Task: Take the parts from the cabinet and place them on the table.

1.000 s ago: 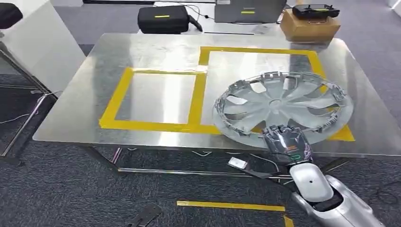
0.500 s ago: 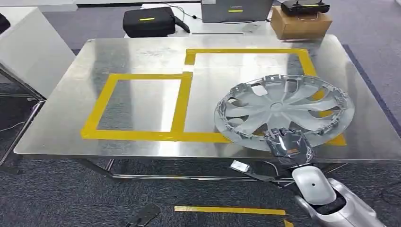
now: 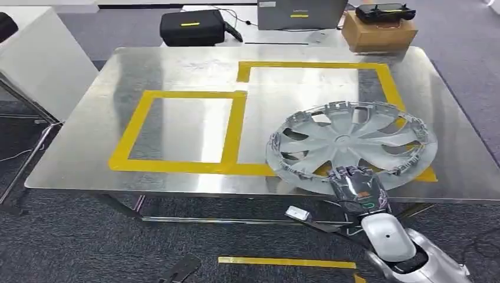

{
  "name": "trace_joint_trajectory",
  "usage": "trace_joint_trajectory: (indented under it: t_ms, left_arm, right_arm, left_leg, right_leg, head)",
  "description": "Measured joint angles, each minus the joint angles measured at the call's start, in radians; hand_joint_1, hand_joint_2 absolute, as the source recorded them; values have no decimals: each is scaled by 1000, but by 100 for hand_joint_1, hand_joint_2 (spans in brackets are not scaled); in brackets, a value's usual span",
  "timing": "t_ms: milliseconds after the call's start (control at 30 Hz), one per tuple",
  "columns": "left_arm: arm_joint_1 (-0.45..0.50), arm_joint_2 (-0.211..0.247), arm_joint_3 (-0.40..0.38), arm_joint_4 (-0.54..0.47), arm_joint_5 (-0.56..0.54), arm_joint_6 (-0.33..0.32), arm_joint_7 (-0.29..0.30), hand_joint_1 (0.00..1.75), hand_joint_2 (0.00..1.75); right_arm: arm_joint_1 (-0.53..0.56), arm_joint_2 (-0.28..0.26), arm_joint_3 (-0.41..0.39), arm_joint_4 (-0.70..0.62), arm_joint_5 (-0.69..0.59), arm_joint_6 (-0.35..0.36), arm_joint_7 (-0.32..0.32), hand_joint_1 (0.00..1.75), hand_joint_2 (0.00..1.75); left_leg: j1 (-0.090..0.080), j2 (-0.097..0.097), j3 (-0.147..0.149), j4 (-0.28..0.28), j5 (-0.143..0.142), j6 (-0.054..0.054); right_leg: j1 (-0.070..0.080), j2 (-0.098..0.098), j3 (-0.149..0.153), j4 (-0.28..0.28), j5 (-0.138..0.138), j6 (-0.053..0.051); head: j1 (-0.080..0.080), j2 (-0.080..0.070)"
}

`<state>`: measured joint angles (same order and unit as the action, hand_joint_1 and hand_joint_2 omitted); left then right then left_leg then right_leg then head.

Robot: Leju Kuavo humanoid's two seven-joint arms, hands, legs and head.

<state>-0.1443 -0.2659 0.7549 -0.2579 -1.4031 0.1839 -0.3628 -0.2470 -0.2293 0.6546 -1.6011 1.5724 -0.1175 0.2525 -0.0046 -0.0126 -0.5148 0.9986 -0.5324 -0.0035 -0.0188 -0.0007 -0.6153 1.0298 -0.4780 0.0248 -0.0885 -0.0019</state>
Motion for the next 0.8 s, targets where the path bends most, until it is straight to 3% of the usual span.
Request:
trace_joint_trajectory:
  t_ms: [600,800]
  left_arm:
    - [0,5,-2,0,8,7,-6,0,175]
    - [0,5,-3,0,11,-8,-12,0,175]
  right_arm:
    - [17,-7,-40,-7,0,0,18,166,175]
    - [17,-7,-40,-7,0,1,-7,166,175]
  left_leg:
    - [-2,0,3,2,0,1]
    - [-2,0,3,2,0,1]
  right_leg:
    - [-2,1,6,-5,2,4]
    - [-2,0,6,-5,2,4]
  head:
    - [0,0]
    - [0,0]
